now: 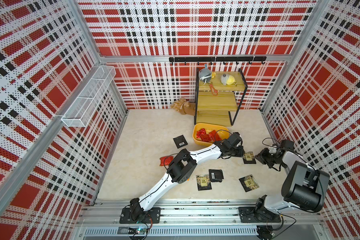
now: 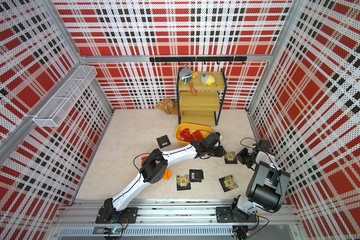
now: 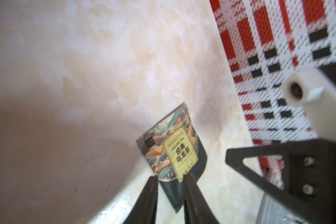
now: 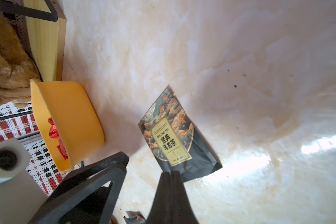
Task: Put the tea bags into the storage box
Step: Pick up the tea bag from the center of the board.
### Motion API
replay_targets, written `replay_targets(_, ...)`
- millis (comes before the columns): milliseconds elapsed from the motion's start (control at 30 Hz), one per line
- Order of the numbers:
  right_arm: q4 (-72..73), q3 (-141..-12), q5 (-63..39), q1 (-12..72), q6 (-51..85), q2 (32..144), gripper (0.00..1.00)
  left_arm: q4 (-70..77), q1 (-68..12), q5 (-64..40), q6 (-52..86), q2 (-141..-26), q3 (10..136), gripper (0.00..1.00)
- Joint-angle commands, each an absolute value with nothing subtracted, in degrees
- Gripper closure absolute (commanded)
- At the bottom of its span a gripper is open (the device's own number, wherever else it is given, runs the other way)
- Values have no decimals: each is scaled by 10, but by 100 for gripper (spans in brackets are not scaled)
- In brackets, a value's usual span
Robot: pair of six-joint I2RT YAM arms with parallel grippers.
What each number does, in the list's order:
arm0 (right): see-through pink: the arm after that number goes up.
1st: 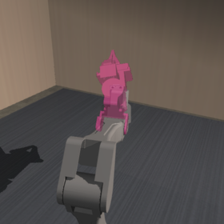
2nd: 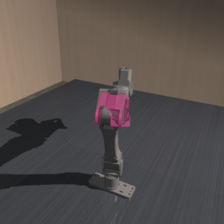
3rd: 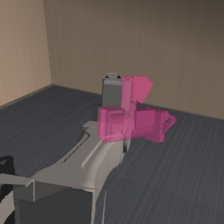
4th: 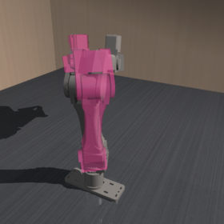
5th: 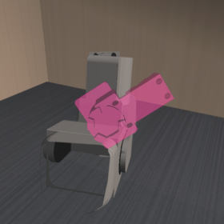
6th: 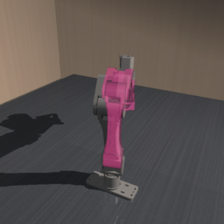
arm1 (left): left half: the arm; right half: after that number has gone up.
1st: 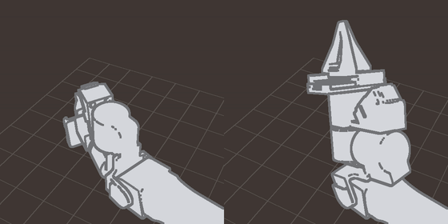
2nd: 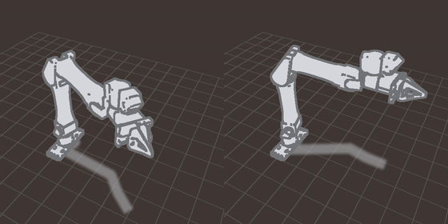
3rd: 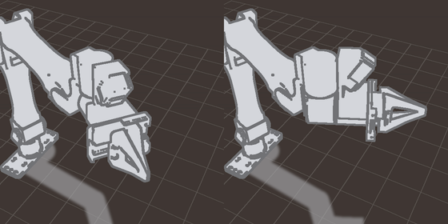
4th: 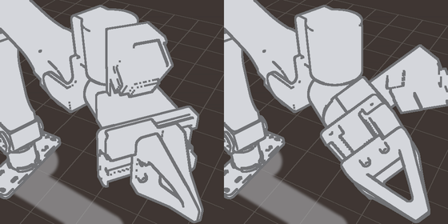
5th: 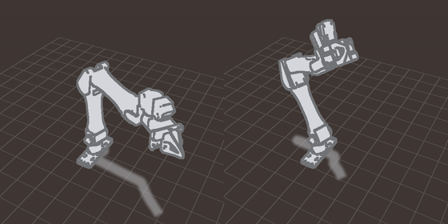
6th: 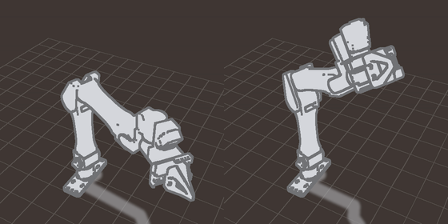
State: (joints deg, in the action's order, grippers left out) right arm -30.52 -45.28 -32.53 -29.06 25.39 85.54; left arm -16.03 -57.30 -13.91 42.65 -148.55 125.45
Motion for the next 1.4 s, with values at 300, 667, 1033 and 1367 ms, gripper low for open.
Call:
replay_targets(300,-292,-464,-302,-294,240,918,100,-145,-571,-152,431,-1454,1223,43)
replay_targets(667,-289,-474,-260,-294,227,967,100,-138,-571,-167,442,-1464,1227,41)
replay_targets(1033,-289,-475,-264,-294,220,983,100,-112,-576,-205,473,-1517,1283,42)
replay_targets(1367,-287,-473,-270,-294,219,986,100,-150,-582,-169,452,-1521,1283,42)
